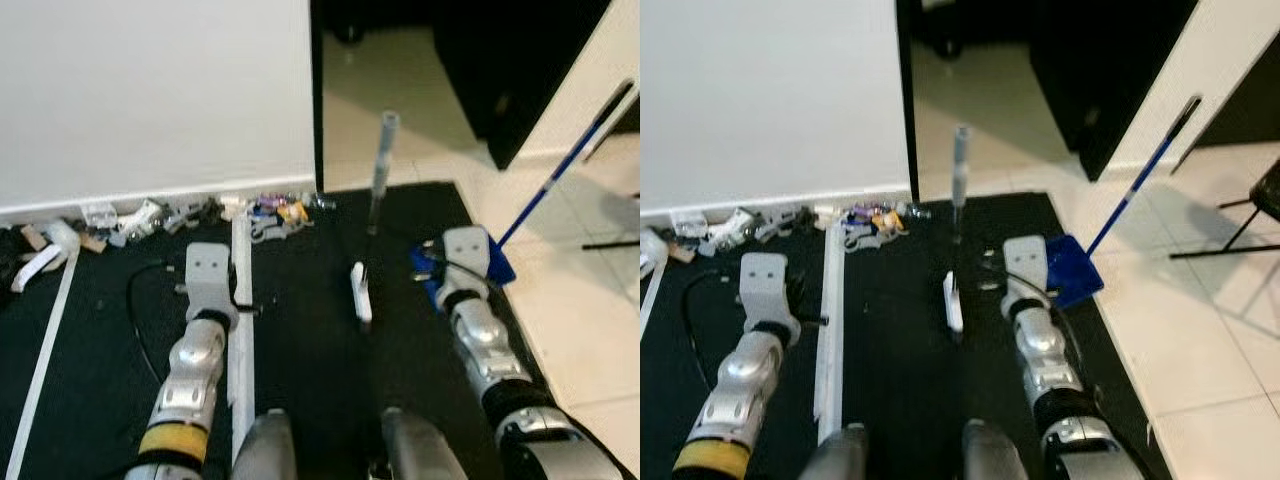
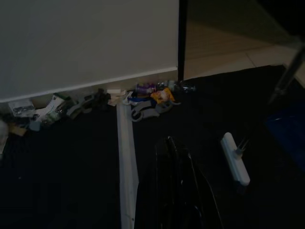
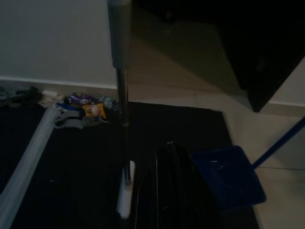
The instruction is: Sweep floor
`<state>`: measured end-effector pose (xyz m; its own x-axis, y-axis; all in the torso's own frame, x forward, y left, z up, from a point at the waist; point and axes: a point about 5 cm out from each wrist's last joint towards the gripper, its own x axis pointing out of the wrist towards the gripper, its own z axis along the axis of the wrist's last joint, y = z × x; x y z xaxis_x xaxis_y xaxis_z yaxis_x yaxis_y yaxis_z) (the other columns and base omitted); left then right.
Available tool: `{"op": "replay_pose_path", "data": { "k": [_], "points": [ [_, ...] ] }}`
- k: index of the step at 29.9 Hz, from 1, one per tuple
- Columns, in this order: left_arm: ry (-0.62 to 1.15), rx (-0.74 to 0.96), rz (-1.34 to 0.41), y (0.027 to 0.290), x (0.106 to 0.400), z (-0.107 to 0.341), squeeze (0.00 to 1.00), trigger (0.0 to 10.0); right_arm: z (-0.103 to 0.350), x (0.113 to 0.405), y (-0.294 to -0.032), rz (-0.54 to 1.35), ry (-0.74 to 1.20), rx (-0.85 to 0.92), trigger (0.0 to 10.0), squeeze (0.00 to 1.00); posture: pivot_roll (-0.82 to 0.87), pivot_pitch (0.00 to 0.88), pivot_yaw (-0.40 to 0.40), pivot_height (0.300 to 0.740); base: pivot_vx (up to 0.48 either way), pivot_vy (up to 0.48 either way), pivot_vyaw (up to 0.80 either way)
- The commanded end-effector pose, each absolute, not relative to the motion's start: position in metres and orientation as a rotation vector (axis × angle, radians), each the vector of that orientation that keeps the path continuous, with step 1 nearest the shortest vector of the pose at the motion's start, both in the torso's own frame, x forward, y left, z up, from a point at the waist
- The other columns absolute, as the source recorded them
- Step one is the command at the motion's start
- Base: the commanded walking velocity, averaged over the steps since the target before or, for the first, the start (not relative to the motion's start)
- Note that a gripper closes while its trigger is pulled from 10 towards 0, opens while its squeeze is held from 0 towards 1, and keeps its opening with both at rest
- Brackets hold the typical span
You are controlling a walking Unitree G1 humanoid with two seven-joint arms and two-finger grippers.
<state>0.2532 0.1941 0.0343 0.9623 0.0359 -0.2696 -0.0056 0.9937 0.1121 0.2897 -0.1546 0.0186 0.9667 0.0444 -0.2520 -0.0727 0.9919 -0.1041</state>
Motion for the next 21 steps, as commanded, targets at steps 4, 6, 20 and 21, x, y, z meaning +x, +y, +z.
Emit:
{"op": "replay_pose_path", "data": {
  "k": [4, 6, 20, 21],
  "points": [
    [0.288, 0.124, 0.024, 0.196, 0.253, 0.033, 0.00, 10.0, 0.018, 0.290, -0.156, 0.051, 0.258, -0.110, 10.0, 0.00, 0.03, 0.019, -0.003, 0.740, 0.000, 0.000, 0.00],
    [0.288, 0.123, 0.024, 0.196, 0.254, 0.033, 0.00, 10.0, 0.018, 0.290, -0.157, 0.050, 0.257, -0.110, 10.0, 0.00, 0.03, 0.018, -0.003, 0.740, 0.000, 0.000, 0.00],
    [0.197, 0.160, -0.023, 0.189, 0.267, 0.052, 0.00, 10.0, 0.026, 0.294, -0.157, 0.041, 0.227, -0.102, 10.0, 0.00, 0.03, 0.016, -0.002, 0.740, 0.000, 0.000, 0.00],
    [0.193, 0.153, -0.023, 0.189, 0.268, 0.053, 0.00, 10.0, 0.026, 0.295, -0.157, 0.041, 0.223, -0.101, 10.0, 0.00, 0.03, 0.016, -0.002, 0.740, 0.000, 0.000, 0.00]
  ]
}}
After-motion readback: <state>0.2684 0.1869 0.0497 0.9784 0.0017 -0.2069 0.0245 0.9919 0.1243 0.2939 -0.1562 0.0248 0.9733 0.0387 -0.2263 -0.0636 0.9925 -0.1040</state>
